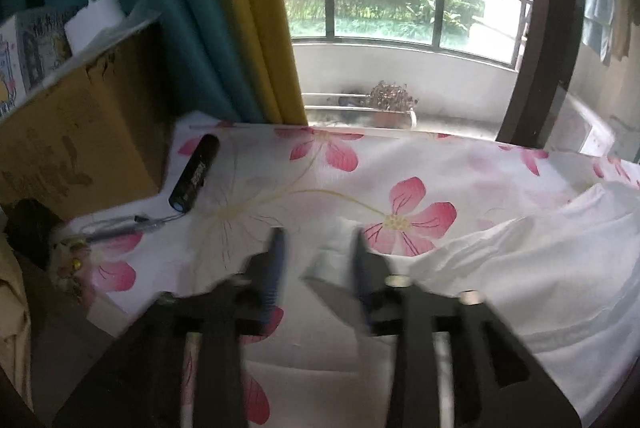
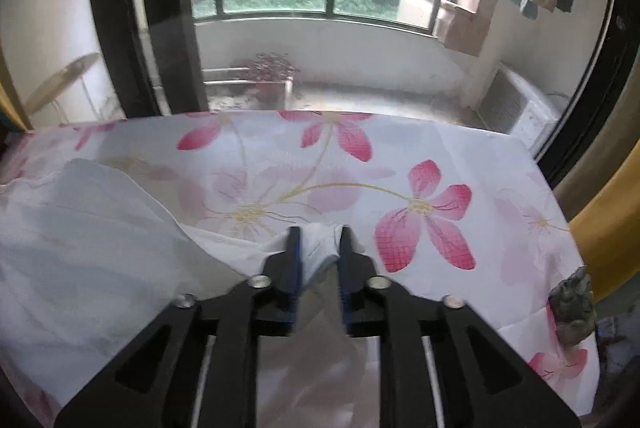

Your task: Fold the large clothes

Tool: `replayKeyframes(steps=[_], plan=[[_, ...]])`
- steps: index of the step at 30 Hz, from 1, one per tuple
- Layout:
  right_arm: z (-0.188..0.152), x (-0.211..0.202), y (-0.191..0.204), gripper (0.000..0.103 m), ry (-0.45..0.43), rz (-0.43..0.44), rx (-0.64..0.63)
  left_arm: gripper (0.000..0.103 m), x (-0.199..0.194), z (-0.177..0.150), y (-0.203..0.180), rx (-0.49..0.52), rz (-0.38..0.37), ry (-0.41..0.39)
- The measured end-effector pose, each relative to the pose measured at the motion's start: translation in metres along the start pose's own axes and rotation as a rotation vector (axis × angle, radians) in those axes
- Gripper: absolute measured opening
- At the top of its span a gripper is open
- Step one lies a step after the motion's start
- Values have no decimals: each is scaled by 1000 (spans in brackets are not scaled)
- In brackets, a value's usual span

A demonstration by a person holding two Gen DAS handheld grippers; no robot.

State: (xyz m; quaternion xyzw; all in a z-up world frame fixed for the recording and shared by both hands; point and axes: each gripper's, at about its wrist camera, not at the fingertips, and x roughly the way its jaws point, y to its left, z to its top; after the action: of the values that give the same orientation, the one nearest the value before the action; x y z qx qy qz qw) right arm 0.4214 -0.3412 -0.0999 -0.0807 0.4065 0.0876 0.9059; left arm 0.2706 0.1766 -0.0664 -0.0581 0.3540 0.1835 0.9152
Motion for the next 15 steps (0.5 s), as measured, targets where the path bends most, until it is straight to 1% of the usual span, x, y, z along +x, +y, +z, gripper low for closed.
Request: replayKeyframes(steps=[1, 2, 3, 5, 6, 7, 8, 10, 11, 12, 14, 15], plan=[[1, -3, -1, 34, -9, -23, 1, 46, -3, 1, 2, -10, -3, -8], [2, -8, -3, 40, -24, -43, 4, 46, -8, 3, 3, -16, -9, -22], [4, -14, -5, 42, -40, -55, 5, 47, -11, 5, 3, -17, -15, -35], [9, -32, -7, 52, -87, -90, 3, 50, -25, 8, 0, -13, -46, -78], [11, -43, -6, 53, -115, -105, -1, 53, -33, 9, -4, 0, -69, -99], [14, -58, -4, 57, -154, -110, -12, 55, -41, 11, -10, 25, -98, -118], [16, -66, -1, 60, -171, -110, -22, 55, -46, 11, -16, 46, -118, -129], [17, -82, 14, 62, -197, -78, -71, 55, -56, 11, -32, 94, -162, -141], [17, -85, 23, 63, -188, -53, -103, 55, -59, 10, -39, 109, -175, -144], [15, -88, 33, 63, -175, -28, -138, 55, -62, 9, -46, 124, -180, -144], [7, -95, 53, 63, -180, 13, -179, 55, -67, 8, -58, 140, -179, -150], [3, -95, 63, 63, -171, 52, -200, 55, -68, 9, -60, 137, -179, -154]])
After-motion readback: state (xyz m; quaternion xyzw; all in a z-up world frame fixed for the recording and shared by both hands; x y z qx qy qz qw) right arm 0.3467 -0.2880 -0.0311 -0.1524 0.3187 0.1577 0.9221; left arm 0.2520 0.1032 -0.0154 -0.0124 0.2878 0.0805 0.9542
